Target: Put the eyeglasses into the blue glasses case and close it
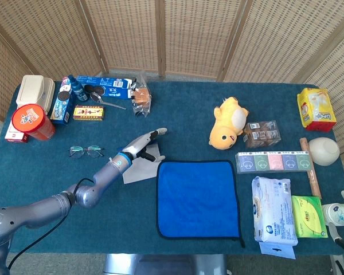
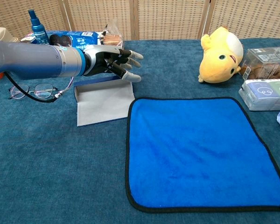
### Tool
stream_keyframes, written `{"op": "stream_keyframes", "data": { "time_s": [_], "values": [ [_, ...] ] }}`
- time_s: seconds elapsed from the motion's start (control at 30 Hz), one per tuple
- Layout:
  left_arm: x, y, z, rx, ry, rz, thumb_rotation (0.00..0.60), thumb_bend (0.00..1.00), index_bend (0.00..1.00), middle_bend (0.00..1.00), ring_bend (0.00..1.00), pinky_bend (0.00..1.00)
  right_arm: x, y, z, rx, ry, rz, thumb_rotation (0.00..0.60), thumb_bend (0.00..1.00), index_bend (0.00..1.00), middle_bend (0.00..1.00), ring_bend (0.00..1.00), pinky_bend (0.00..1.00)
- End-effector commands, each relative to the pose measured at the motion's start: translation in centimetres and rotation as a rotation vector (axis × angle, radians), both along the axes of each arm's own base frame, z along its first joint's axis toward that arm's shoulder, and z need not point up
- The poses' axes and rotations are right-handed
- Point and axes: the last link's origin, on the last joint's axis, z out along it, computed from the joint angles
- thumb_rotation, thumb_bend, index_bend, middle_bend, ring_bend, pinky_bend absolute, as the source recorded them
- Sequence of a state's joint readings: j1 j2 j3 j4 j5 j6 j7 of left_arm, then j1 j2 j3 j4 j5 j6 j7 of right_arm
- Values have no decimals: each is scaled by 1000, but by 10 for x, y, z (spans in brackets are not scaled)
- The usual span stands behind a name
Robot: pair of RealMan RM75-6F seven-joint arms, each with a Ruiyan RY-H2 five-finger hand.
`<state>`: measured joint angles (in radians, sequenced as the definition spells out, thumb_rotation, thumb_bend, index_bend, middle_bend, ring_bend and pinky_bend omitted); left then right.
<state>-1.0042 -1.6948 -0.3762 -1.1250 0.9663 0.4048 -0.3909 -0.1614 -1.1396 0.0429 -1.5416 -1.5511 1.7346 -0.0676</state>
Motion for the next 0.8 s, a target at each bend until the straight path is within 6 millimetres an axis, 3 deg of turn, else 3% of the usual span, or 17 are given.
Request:
{"op": "stream_keyframes", "data": {
  "time_s": [0.03,0.23,0.43,0.8],
  "values": [
    [2,-6,3,-10,-1,-24,565,277,14,101,25,93,0,0,0,0,-1,2,566,310,151,240,187,141],
    [-2,-15,17,-12,-8,-51,562,276,13,101,25,94,-1,-2,0,-1,-4,5,565,309,151,240,187,142],
    [6,-12,25,32,9,-108,558,275,27,105,26,93,-1,-3,-1,3,-10,10,567,309,150,240,187,141],
    [24,-26,6,-3,16,-181,557,275,30,110,25,92,-3,0,1,-8,-12,3,568,311,151,240,187,142]
  ]
}}
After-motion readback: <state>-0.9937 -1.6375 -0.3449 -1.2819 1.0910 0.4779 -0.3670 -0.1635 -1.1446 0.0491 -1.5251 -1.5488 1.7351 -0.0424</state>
